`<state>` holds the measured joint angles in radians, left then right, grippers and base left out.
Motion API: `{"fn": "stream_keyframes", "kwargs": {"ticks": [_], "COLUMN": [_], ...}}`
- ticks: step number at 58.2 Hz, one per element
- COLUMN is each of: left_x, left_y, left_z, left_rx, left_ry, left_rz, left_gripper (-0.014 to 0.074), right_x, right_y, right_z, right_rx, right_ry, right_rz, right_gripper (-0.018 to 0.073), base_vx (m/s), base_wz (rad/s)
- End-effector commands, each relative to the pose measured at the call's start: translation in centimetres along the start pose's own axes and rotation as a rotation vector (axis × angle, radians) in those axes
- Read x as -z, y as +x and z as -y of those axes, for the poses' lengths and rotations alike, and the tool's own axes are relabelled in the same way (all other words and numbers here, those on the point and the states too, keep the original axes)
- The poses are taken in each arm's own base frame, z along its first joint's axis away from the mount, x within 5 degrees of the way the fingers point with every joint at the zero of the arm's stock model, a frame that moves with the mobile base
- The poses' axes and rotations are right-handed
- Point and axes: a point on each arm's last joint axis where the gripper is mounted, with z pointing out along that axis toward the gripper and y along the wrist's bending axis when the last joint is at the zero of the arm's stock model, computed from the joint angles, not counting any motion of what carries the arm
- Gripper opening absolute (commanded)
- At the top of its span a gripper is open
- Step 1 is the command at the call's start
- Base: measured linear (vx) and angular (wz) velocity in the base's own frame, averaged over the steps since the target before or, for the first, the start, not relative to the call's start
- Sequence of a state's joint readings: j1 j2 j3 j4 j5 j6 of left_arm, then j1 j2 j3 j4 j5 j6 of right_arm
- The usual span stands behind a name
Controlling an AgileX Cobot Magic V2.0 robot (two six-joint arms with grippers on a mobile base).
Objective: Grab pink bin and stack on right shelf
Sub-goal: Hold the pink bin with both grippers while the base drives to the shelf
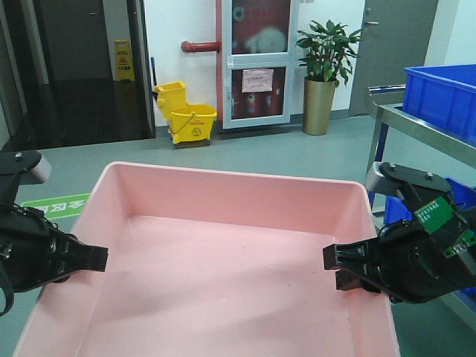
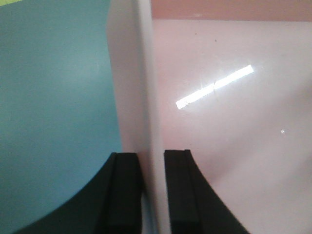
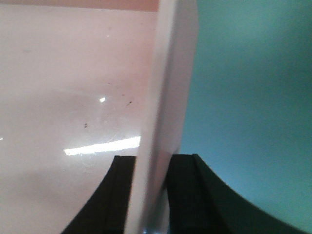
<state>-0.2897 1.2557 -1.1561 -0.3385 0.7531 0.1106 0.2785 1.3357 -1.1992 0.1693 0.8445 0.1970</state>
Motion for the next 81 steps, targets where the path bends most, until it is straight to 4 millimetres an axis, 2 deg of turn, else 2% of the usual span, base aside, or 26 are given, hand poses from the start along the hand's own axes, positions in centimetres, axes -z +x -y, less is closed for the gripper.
{"fn": "stream_keyframes", "kwargs": {"ticks": [1,38,81], "left_x": [2.10,2.10,2.10], "left_y": [-1.66,-1.67,-1.67], "left_z": [0.75,0.75,0.75], "left_rx": [-0.004,-0.004,-0.004], "left_ry": [0.024,0.024,0.024], "left_rz": [0.152,0.152,0.152], "left_gripper": [-0.0005,-0.0005,-0.0005], "right_x": [1.93,1.93,1.93], "right_y": [-1.43,-1.43,-1.43], "right_z": [-0.10,-0.10,-0.10], "right_rx": [0.019,0.019,0.019], "right_ry": [-0.003,-0.004,-0.004], "right_rz": [0.133,0.133,0.133], "right_gripper": [-0.0008,-0.0008,-0.0008], "base_vx": [0.49,0.46,0.37], "base_wz": [-0.08,-0.26,-0.67]}}
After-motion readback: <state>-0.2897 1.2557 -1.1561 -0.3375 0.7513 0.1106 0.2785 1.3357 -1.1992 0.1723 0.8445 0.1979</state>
